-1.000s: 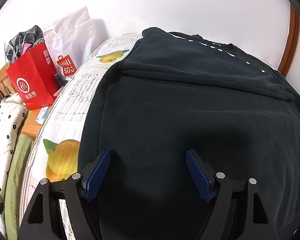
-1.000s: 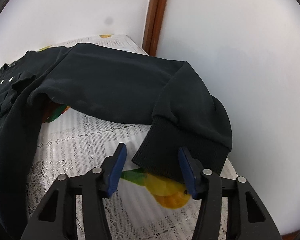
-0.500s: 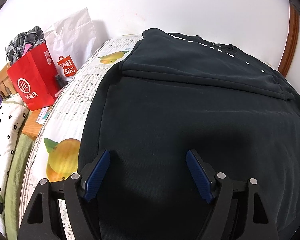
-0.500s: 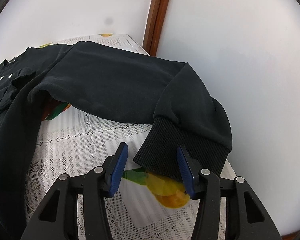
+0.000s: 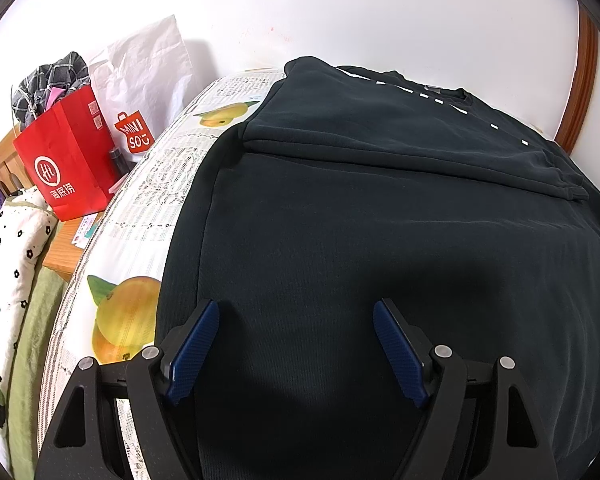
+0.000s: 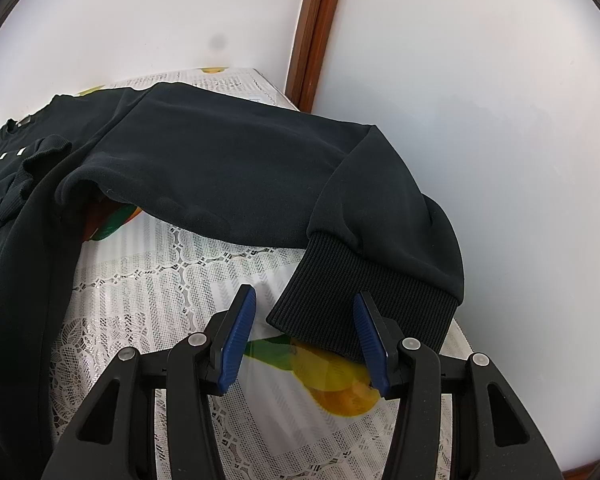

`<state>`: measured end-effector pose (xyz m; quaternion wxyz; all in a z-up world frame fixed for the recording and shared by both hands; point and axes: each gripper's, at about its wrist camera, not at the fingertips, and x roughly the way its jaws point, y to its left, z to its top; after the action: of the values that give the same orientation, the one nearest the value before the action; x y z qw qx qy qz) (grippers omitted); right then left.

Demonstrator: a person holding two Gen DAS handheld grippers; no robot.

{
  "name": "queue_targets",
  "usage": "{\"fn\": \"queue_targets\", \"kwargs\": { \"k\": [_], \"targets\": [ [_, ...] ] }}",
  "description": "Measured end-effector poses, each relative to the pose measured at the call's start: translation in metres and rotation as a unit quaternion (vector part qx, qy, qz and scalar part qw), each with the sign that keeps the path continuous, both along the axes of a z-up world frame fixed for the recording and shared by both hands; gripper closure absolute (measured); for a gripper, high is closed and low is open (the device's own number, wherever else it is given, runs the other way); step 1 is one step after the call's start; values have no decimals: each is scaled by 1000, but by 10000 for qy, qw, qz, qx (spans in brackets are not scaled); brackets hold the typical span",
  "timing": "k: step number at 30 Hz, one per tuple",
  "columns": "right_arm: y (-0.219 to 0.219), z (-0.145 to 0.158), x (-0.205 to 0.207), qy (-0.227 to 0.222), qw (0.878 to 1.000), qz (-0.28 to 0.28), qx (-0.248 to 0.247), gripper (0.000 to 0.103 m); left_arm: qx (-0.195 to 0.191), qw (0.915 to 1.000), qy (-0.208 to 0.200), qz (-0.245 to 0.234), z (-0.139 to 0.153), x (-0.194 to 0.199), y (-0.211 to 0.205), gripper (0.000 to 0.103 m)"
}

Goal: Fold small clothes
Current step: 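Grasp the other sleeve cuff with the right gripper, then fold the held sleeve and side across the body with the right gripper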

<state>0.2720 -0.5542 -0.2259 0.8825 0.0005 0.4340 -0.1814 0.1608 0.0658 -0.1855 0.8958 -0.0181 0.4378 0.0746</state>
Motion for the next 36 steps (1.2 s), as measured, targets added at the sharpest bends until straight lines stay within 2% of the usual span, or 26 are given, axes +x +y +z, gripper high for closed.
{"fn": "queue_targets", "kwargs": {
  "k": [9,13,18,22,32,36],
  "targets": [
    [0,1,-2,-26,10000,19,74,56,2,10000,3,0,0,0,0,25],
    [2,1,-1,-36,9999,105,72,68,-3,10000,3,-2,0,0,0,25],
    [6,0,0,-9,9999,144,-16,75,-3,10000,3,-3,0,0,0,25],
    [3,0,1,-5,10000,42,-24,89,-8,10000,8,-6,0,0,0,25],
    [-6,3,-4,-163,9996,-83,193,93,23,10000,9,-4,0,0,-1,25],
    [3,14,-8,-299,9995,-23,73,93,-10,10000,10,-67,1,-1,-1,25]
  ]
}}
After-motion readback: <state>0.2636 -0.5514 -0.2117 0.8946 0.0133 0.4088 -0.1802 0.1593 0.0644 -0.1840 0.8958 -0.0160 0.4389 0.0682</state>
